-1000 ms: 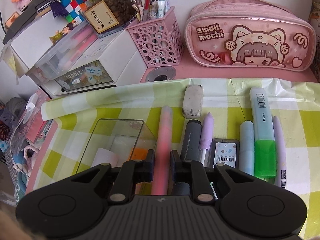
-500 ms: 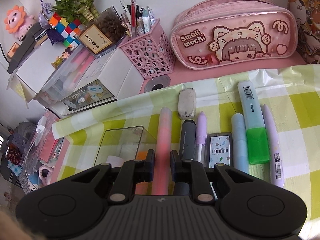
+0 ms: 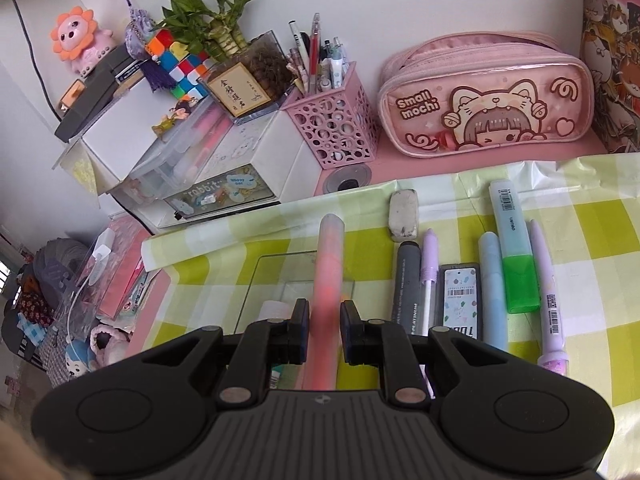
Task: Organize stationery
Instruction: 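Lower the pink marker into the clear box and open the right tool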
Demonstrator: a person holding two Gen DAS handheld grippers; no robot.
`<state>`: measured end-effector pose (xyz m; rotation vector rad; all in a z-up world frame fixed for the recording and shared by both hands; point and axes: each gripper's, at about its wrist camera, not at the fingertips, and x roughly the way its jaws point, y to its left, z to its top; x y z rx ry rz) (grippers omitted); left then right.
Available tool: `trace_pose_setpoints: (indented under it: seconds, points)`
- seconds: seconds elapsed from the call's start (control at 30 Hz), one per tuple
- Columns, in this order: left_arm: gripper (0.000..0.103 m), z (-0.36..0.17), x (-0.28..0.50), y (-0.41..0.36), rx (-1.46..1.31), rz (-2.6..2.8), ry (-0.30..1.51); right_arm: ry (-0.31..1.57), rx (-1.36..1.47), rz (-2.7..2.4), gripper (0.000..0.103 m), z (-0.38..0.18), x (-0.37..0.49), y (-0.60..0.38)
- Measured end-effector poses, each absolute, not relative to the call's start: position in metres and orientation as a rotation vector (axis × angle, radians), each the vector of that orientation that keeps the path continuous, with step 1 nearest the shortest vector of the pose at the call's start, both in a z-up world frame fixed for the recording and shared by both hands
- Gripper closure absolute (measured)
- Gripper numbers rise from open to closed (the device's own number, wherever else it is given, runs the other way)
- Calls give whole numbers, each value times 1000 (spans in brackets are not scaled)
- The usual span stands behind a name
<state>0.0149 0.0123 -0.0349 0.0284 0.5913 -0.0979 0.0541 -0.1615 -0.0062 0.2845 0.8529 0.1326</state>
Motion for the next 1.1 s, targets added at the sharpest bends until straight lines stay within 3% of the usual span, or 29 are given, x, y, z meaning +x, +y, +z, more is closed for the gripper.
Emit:
trace_pose_setpoints:
  seconds: [0.67, 1.1]
  points:
    - [30, -35, 16, 12, 32, -105, 592, 971, 342, 154, 94, -31, 73, -137]
    - [30, -35, 16, 10, 35, -108, 591, 940, 319, 190, 93, -27, 69, -138]
